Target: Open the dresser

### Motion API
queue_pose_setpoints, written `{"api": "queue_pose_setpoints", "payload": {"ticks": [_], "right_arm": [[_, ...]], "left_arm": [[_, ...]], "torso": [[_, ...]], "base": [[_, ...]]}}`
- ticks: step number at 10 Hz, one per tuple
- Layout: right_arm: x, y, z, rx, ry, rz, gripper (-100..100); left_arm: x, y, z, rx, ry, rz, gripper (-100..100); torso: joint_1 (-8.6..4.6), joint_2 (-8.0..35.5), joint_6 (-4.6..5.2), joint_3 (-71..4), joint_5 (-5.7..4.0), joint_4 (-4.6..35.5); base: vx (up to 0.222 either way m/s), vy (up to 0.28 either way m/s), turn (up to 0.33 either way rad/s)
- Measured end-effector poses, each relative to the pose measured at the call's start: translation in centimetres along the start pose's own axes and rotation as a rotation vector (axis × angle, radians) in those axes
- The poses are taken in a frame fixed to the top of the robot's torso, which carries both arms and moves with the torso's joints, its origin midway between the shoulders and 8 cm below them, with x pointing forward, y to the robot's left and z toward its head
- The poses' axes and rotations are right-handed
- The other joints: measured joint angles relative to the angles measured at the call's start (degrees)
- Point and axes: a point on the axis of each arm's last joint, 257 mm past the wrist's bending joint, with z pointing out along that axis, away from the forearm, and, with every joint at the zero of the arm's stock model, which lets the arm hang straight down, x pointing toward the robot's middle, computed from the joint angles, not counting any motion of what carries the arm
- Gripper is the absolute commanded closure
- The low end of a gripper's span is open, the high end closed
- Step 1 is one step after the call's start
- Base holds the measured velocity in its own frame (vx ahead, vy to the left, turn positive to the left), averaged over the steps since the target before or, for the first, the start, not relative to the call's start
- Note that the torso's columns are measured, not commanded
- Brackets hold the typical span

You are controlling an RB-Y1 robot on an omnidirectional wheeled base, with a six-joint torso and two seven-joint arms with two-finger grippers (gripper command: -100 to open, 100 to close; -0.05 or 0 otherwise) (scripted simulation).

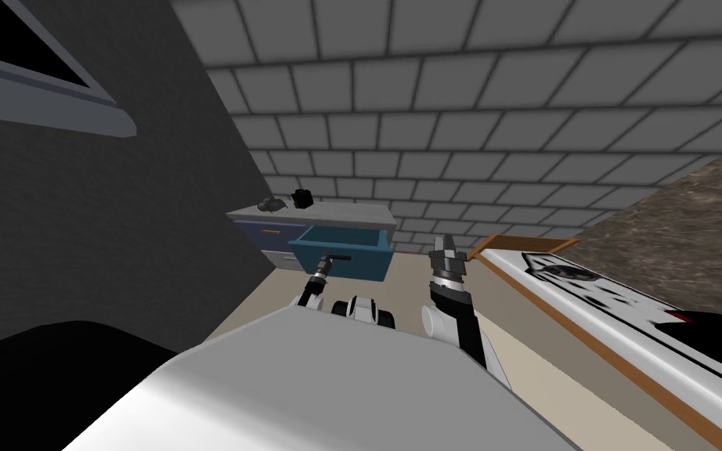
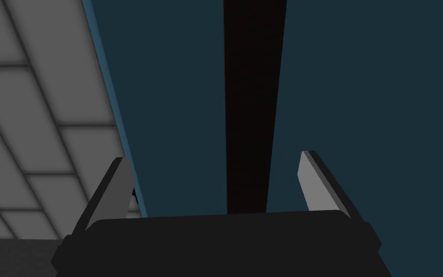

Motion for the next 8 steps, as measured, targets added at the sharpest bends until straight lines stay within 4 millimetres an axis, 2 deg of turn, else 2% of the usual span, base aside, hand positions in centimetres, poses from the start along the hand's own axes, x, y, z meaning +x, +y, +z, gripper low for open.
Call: {"api": "queue_pose_setpoints", "payload": {"ticks": [5, 8], "right_arm": [[0.0, 0.0, 0.0, 0.0, 0.0, 0.0, 0], [0.0, 0.0, 0.0, 0.0, 0.0, 0.0, 0]], "left_arm": [[-0.2, -2.6, 0.7, 0.006, -0.001, -0.001, -100], [-0.5, -3.3, 0.6, -0.017, -0.003, -0.002, -100]], "torso": [[0.01, 0.6, -0.01, 0.4, 0.07, 0.0], [-0.16, 0.8, -0.07, 0.4, -0.18, 0.4]], "base": [[0.003, -0.002, -0.005], [-0.012, -0.005, -0.007]]}}
